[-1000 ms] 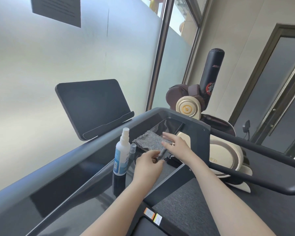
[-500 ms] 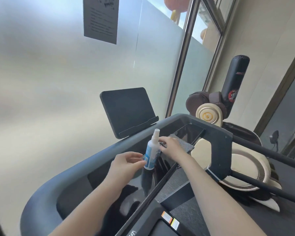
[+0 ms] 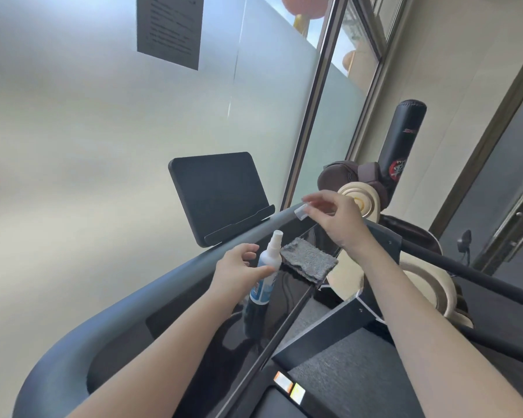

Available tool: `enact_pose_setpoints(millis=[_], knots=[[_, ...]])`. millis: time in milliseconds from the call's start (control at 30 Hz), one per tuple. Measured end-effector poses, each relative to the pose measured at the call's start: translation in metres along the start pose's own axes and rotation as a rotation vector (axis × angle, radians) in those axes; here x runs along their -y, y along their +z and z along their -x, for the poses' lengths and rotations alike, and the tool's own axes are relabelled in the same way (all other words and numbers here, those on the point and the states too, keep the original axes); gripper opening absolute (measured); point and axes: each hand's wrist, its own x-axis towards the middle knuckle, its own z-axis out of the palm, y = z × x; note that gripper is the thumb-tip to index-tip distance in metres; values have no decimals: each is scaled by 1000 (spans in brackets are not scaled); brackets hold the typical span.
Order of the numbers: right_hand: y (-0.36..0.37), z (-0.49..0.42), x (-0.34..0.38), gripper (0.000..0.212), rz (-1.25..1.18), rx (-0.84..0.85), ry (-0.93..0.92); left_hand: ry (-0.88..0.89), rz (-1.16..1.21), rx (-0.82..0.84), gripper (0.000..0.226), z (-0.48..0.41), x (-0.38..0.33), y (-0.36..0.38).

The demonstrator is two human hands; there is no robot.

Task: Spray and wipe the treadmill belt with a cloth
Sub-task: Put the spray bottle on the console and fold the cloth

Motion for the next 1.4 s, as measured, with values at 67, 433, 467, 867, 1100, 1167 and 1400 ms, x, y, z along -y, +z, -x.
enact_pose_setpoints(millis=[67,433,467,867,1100,1167,1400], knots=[[-3,3,20,15,49,87,-65,1,21,42,55,-4,0,3],[25,22,22,12,187,149,-124,57,22,117,26,-10,20,22],[26,23,21,13,181,140,-125,67,26,115,26,-10,21,22],[47,40,11,13,216,20,-236,109,44,136,28,-13,27,20],[48,44,9,17,241,9,-296,110,58,151,26,-12,26,19],[49,45,7,18,240,-1,-299,108,62,154,27,-13,27,19],[52,49,8,20,257,5,-292,98,94,154,25,-16,30,19]])
